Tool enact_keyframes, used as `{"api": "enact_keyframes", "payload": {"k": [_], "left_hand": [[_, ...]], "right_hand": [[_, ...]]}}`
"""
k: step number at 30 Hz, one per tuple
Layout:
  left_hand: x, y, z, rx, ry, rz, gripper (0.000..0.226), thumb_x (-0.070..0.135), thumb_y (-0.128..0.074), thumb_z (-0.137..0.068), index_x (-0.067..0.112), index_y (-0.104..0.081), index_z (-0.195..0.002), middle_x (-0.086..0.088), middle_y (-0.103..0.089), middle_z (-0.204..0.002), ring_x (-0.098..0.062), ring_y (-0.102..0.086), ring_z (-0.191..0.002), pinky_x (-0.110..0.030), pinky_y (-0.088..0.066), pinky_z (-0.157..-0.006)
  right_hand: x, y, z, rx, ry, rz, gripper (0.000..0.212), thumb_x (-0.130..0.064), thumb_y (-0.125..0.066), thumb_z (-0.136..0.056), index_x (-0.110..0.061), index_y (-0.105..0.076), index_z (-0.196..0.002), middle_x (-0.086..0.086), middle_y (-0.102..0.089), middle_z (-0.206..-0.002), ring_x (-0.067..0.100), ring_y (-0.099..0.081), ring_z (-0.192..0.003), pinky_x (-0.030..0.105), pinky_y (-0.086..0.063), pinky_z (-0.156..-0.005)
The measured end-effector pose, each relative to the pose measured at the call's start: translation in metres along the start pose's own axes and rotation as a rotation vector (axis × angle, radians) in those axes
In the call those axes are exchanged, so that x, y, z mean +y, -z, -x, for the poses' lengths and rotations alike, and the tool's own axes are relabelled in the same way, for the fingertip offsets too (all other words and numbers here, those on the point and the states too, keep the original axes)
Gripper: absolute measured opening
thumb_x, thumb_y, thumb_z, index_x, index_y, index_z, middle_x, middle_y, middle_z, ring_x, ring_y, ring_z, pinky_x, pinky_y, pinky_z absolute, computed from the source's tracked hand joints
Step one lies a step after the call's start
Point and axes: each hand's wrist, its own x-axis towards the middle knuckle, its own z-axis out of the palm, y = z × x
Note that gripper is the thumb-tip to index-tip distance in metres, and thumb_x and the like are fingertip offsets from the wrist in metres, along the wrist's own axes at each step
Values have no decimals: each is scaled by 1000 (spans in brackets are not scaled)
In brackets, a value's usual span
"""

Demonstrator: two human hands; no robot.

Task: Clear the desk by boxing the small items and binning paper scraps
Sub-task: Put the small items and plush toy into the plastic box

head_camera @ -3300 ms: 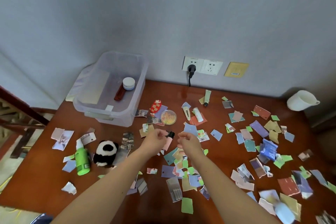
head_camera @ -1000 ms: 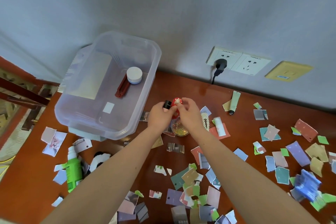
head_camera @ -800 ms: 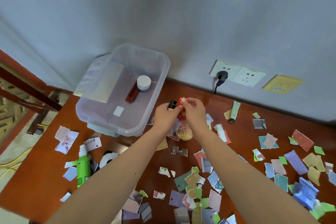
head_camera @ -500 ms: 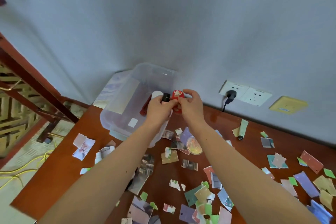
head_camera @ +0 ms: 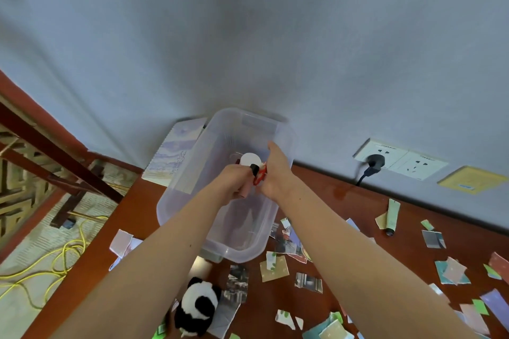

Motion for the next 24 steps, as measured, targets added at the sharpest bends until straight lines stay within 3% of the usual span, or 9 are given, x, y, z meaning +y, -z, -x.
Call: {"api": "enact_keyframes", "payload": {"k": [1,3,5,8,10,12,15,20,24], "left_hand": [[0,-2,-5,-5,25,22,13,15,-58,-72,10,-61,-84,-8,-56,-65,-16,-46,-53,-28,-35,-60],[-1,-5,-15,-4,51,51,7,12,-54,-87,9,-60,-90,-3,-57,-56,-14,-48,-49,-24,-38,-55],[-3,-7,-23,-13,77,97,16,8,-46,-92,7,-59,-102,-4,-61,-62,-15,-55,-52,-24,-45,-52],[-5,-9,-28,-49,97,189,16,8,-45,-94,7,-58,-102,-6,-57,-77,-17,-54,-64,-32,-50,-65],[-5,-10,-26,-37,91,209,12,9,-44,-94,11,-56,-92,-1,-48,-68,-12,-43,-54,-25,-40,-56],[-3,-10,-21,-21,64,212,17,9,-43,-94,14,-55,-82,4,-46,-59,-8,-38,-44,-20,-33,-48],[1,-15,-6,-12,-7,228,18,7,-46,-91,15,-60,-83,2,-51,-63,-6,-50,-44,-22,-39,-57],[11,-32,38,64,-213,314,20,5,-44,-94,10,-60,-104,-6,-59,-82,-13,-54,-64,-21,-45,-57],[6,-49,76,189,-408,250,24,5,-40,-94,12,-61,-104,-4,-64,-88,-18,-60,-78,-31,-51,-72]], "right_hand": [[0,-1,-4,13,-16,-18,43,-46,-45,-97,-10,-51,-74,0,-49,-35,8,-49,-30,17,-40,-37],[2,-4,-12,23,-39,-54,43,-51,-48,-94,-9,-59,-92,7,-60,-59,18,-66,-63,26,-57,-71],[4,-6,-22,25,-57,-71,46,-56,-48,-92,-11,-59,-94,10,-61,-80,27,-64,-88,40,-48,-98],[5,-7,-27,21,-73,-48,53,-62,-46,-89,-13,-60,-101,10,-63,-94,26,-62,-91,37,-51,-87],[4,-5,-24,-19,-72,-70,57,-63,-44,-89,-12,-59,-112,9,-63,-91,23,-60,-77,32,-49,-65],[0,1,-16,-69,-59,-95,61,-62,-42,-91,-10,-55,-121,9,-60,-96,20,-55,-70,31,-44,-59],[-4,13,-2,-169,9,-42,61,-55,-39,-96,-8,-48,-134,10,-51,-127,20,-56,-88,32,-47,-72],[2,45,27,-80,292,44,18,-22,-54,-95,-10,-62,-105,10,-63,-101,19,-61,-88,33,-52,-81],[16,85,55,22,406,85,20,-14,-51,-94,-10,-63,-110,8,-65,-95,18,-62,-85,37,-52,-86]]}}
